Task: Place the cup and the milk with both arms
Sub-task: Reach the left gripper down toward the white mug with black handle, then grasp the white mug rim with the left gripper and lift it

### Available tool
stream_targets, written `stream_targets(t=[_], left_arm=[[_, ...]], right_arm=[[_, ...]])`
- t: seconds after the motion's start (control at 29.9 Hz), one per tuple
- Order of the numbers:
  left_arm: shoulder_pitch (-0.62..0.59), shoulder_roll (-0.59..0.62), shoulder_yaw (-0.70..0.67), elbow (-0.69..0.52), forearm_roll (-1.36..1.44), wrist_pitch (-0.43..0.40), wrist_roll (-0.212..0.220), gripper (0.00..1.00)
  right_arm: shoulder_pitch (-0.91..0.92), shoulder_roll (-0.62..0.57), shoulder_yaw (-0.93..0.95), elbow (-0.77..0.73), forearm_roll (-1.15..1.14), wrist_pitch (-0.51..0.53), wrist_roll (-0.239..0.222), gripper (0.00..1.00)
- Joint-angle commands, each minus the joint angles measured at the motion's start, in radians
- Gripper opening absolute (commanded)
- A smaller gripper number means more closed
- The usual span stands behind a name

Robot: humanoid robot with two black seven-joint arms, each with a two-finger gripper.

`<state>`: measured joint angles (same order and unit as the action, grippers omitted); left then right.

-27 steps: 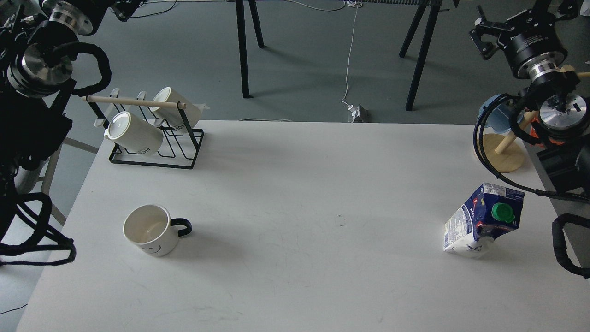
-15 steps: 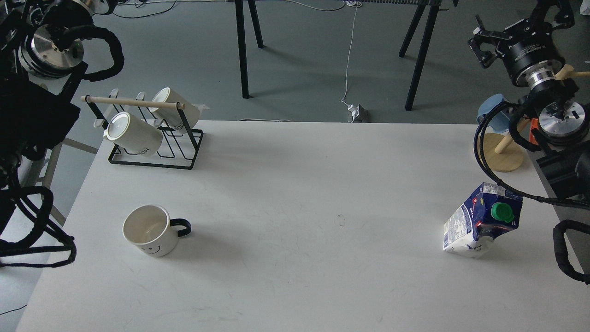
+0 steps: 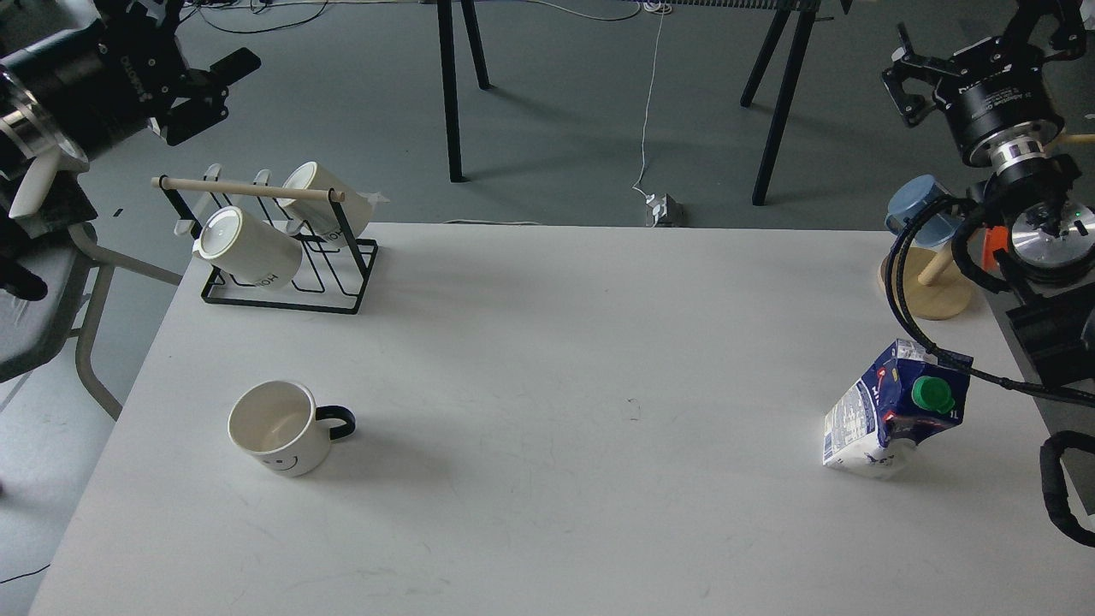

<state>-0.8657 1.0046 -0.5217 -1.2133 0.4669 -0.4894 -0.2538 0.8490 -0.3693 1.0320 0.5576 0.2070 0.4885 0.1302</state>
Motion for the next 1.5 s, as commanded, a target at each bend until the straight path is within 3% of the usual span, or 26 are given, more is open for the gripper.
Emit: stream_targets(t=[0.0,0.07,0.3,0.47,0.67,0.87,1.14,1.37,1.47], left_arm=[[0.083,0.146,0.002,-0.156,0.2,0.001,-0.067,0.9],[0.129,0.193,0.003,-0.202,0.307,0.001,-0.085,0.9],[0.287,0.206,0.031,-0.213,0.786,0.196,-0.169,0.88],[0.34,0.198,0.13,-0.187,1.056,0.377,-0.173,0.86],[0.343,0.085,0.259,-0.007,1.277,0.563,-0.168,0.82],[0.347,-0.004,0.356,0.086,1.363,0.634,-0.16,0.75],[0.347,-0.064,0.368,0.122,1.392,0.638,-0.133,0.6],[0.344,-0.1,0.371,0.189,1.394,0.64,-0.143,0.31],[0.344,-0.1,0.373,0.189,1.394,0.638,-0.147,0.11]], right_arm=[[-0.022,-0.022,-0.007,0.062,-0.001,0.0,-0.006,0.99],[-0.03,-0.034,-0.007,0.074,-0.001,0.0,-0.007,0.99],[-0.056,-0.074,-0.007,0.111,-0.001,0.0,-0.007,0.99],[-0.079,-0.082,-0.003,0.128,-0.001,0.0,-0.004,0.99],[-0.088,-0.095,0.002,0.133,-0.001,0.0,0.0,0.99],[-0.09,-0.125,0.0,0.156,-0.001,0.0,0.0,0.99],[-0.09,-0.125,0.0,0.156,-0.001,0.0,0.0,0.99],[-0.093,-0.126,-0.001,0.154,-0.003,0.0,0.0,0.99],[-0.094,-0.125,-0.001,0.154,-0.003,0.0,0.0,0.99]])
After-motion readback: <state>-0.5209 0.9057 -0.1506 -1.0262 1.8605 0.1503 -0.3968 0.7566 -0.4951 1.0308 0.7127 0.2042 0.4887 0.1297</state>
